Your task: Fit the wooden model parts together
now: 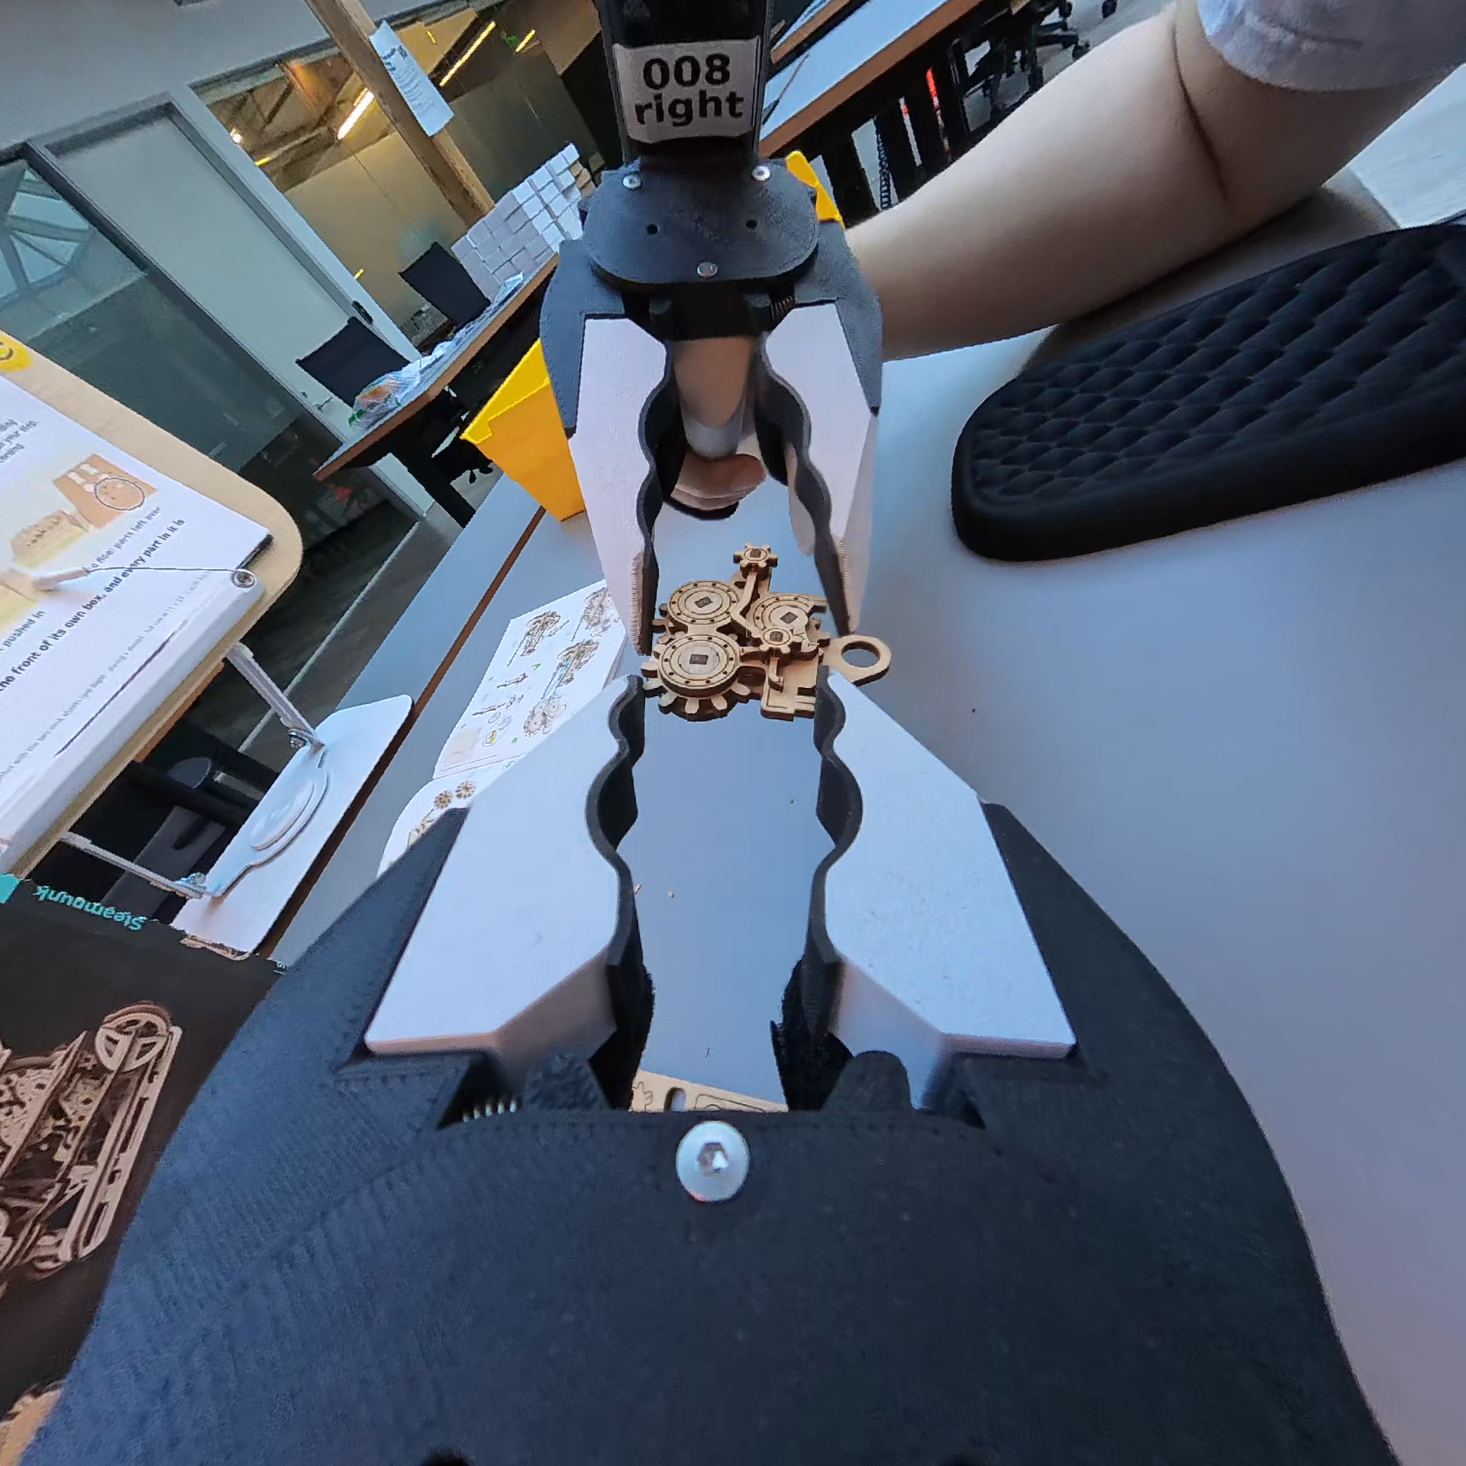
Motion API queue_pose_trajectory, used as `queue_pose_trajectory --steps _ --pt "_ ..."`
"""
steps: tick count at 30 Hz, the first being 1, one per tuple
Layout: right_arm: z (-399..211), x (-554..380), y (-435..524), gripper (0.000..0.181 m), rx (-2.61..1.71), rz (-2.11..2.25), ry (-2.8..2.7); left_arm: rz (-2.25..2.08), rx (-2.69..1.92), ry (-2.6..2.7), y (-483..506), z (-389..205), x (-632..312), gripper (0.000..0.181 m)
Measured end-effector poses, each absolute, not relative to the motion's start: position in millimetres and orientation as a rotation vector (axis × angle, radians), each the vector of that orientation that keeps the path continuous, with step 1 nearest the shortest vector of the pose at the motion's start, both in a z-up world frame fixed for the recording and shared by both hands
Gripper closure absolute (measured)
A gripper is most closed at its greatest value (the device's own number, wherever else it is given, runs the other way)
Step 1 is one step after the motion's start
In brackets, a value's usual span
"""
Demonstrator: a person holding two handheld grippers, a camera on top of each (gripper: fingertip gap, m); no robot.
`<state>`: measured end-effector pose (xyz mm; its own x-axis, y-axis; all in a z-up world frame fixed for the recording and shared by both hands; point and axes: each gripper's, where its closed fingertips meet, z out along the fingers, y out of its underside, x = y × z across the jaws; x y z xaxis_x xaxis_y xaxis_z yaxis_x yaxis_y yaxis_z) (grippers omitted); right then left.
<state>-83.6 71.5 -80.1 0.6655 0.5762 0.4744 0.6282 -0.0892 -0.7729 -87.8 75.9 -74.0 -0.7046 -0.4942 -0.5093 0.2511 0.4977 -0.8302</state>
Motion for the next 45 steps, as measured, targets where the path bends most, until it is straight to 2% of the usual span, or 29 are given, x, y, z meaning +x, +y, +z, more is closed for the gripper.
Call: queue_pose_trajectory --steps 10,32,34,35,41,43,45 --pt "-76.5 -82.2 69.1 0.128 -1.749 -0.049 -0.968 -1.351 -0.206 1.959 75.3 -62.6 -91.6 0.141" --pt "-73.4 -49.5 90.4 0.139 -1.799 -0.372 -0.843 -1.215 -0.351 1.881 99.9 -58.6 -67.4 0.144" --pt "-72.6 -44.6 92.4 0.158 -1.795 -0.408 -0.817 -1.168 -0.379 1.852 105.2 -57.3 -62.1 0.144" --pt "-71.4 -45.1 92.3 0.158 -1.788 -0.400 -0.811 -1.158 -0.395 1.850 107.3 -57.6 -60.4 0.144" --pt "-71.2 -42.1 93.3 0.154 -1.819 -0.319 -0.758 -1.161 -0.418 1.846 109.1 -57.2 -58.3 0.144" --pt "-71.6 -40.7 93.6 0.135 -1.825 -0.302 -0.746 -1.160 -0.394 1.864 106.4 -59.9 -59.9 0.144" --pt "-69.5 -42.3 92.9 0.127 -1.814 -0.301 -0.757 -1.165 -0.375 1.875 103.8 -61.2 -61.8 0.144"
